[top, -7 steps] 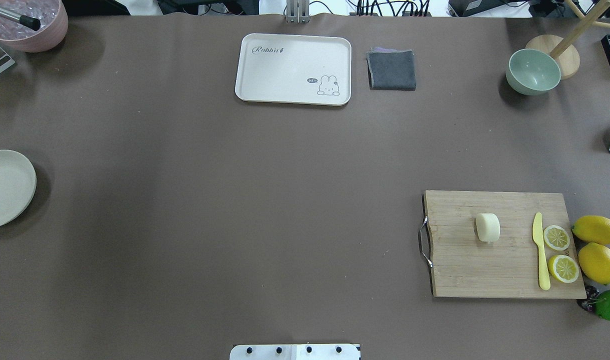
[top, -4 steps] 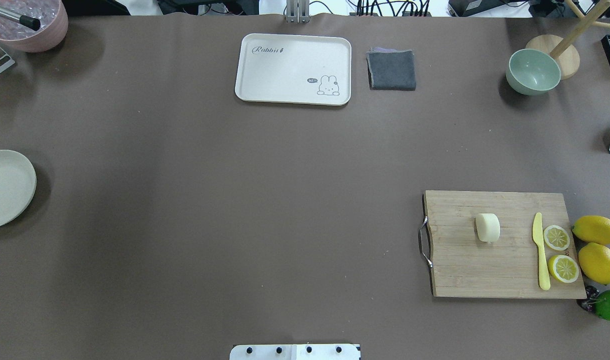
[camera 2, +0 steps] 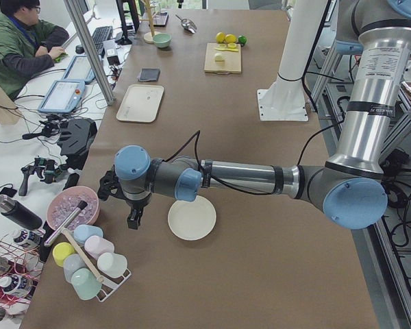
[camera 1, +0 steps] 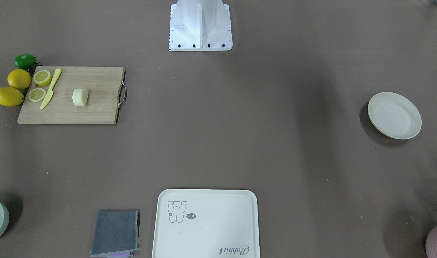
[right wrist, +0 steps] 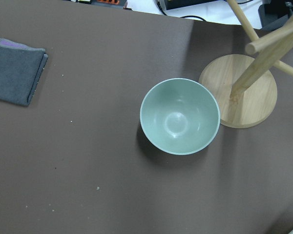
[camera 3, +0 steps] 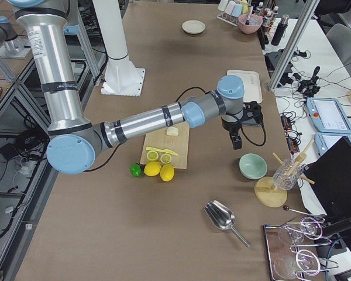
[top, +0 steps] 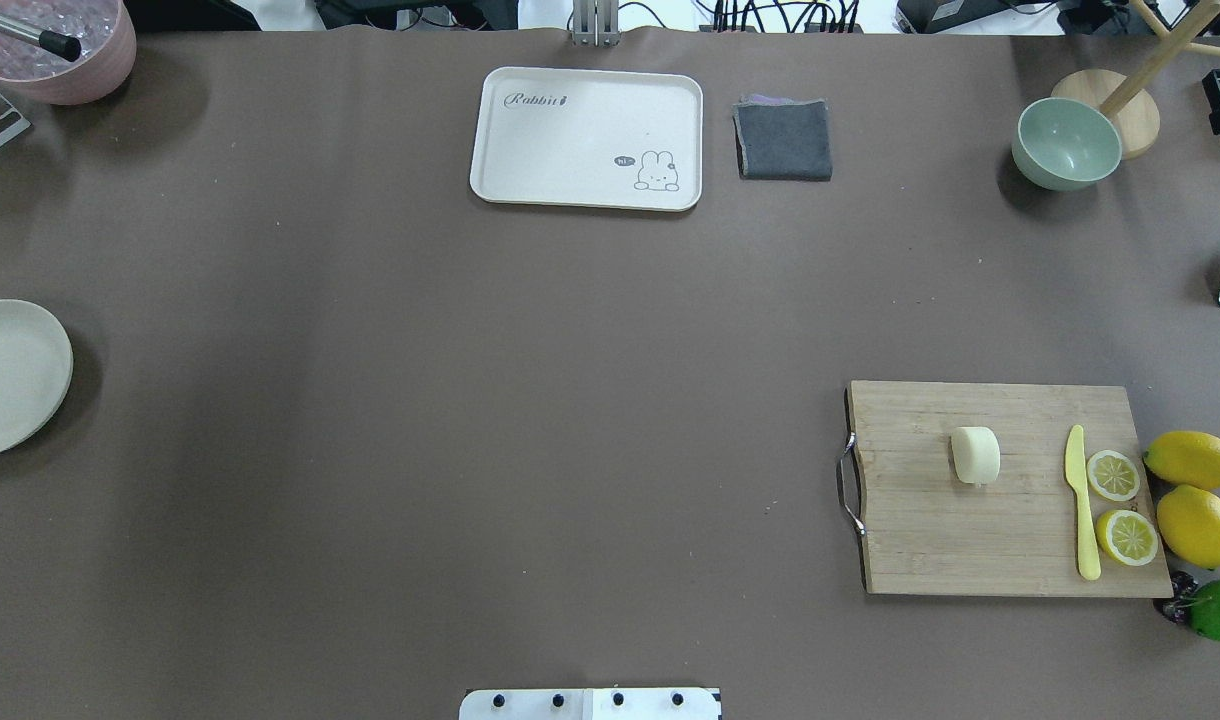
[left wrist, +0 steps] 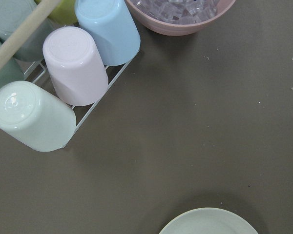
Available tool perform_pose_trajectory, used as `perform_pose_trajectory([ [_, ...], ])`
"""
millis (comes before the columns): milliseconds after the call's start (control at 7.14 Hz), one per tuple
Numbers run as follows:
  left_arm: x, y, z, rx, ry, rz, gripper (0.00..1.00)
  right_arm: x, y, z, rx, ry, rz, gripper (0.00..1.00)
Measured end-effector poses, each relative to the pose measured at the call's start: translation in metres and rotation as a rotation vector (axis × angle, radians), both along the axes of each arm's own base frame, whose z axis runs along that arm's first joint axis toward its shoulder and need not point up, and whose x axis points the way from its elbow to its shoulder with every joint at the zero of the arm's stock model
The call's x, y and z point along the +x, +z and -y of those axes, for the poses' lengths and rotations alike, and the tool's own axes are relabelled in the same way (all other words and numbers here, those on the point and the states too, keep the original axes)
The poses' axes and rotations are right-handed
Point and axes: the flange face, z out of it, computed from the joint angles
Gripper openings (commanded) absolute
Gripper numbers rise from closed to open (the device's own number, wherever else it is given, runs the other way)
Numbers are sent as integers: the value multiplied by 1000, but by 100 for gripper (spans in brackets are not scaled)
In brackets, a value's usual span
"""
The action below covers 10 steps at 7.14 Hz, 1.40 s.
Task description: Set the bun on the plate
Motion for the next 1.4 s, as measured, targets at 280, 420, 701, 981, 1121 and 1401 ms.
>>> perform_pose_trajectory([
  [280,1,12,-12,77,1,5,98,-14,-13,3,1,-4,12,100],
  [420,3,30,-24,74,7,7,98,-15,-20,2,7,-1,18,100],
  [701,8,45,-35,85,18,3,98,-18,-33,7,26,0,21,100],
  [981,10,55,-43,75,23,0,98,-20,-41,9,39,-2,23,100],
  [1121,13,59,-46,74,28,0,98,-20,-43,9,43,-3,24,100],
  [1401,21,58,-46,89,44,1,98,-21,-44,10,45,-3,25,100],
])
